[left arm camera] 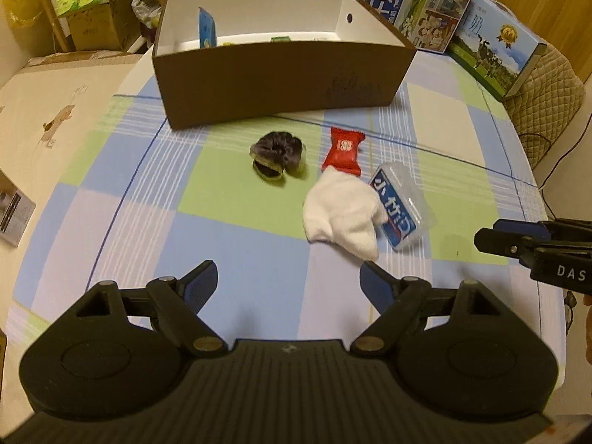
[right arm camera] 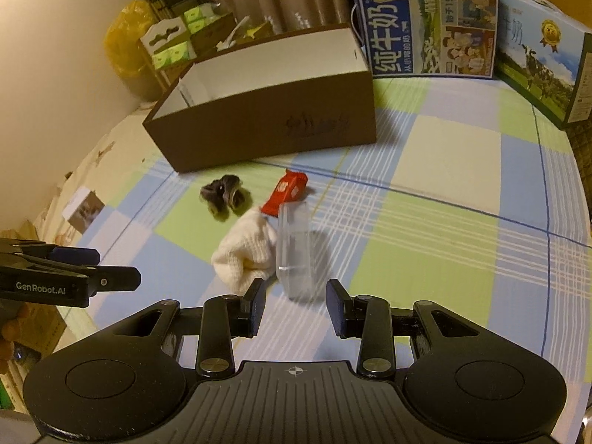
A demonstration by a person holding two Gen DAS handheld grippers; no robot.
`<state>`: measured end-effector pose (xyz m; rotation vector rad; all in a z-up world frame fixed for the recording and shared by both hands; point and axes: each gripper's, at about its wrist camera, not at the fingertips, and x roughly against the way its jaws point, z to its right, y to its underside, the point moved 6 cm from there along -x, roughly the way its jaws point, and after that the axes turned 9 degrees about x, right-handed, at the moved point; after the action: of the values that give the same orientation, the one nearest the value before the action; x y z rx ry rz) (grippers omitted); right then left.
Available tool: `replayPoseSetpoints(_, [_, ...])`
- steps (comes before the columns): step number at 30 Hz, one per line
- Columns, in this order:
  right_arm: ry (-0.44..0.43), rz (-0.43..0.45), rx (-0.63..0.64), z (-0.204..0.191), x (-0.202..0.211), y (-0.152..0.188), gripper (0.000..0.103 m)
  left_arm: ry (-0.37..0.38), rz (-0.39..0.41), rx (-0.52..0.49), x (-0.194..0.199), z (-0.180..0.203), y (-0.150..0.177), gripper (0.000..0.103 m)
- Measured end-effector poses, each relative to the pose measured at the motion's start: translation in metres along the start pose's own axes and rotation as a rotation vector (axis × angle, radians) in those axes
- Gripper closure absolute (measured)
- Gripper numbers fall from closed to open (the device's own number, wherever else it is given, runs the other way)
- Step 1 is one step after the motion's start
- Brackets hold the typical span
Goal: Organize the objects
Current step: 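Withdraw both tools from the box back toward the remaining items, then grasp the white cloth with the left tool while the right tool grasps the clear plastic box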
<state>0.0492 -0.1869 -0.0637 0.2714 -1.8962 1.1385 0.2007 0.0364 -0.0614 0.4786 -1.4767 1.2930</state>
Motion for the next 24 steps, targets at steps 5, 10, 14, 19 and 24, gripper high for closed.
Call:
replayPoseSetpoints(5, [-0.012, -0.027, 0.027, -0.001, -0.006, 0.010, 0.069, -0.024, -0.009, 0.039, -0.002, -0.003, 0.016, 0.021])
replayPoseSetpoints(10, [-0.017, -0.055, 0.060, -0.002, -0.015, 0.017, 0.069, -0.050, -0.026, 0.080, -0.003, -0.007, 0.032, 0.021])
replayPoseSetpoints(14, [-0.019, -0.059, 0.074, -0.002, -0.024, 0.019, 0.069, -0.069, -0.024, 0.112, -0.003, -0.012, 0.041, 0.020])
replayPoseSetpoints(19, [-0.014, -0.050, 0.071, 0.000, -0.034, 0.013, 0.069, -0.076, -0.024, 0.131, -0.007, -0.017, 0.042, 0.020])
replayPoseSetpoints(24, [-0.010, -0.058, 0.071, 0.002, -0.049, 0.004, 0.069, -0.067, -0.009, 0.135, -0.012, -0.021, 0.034, 0.018])
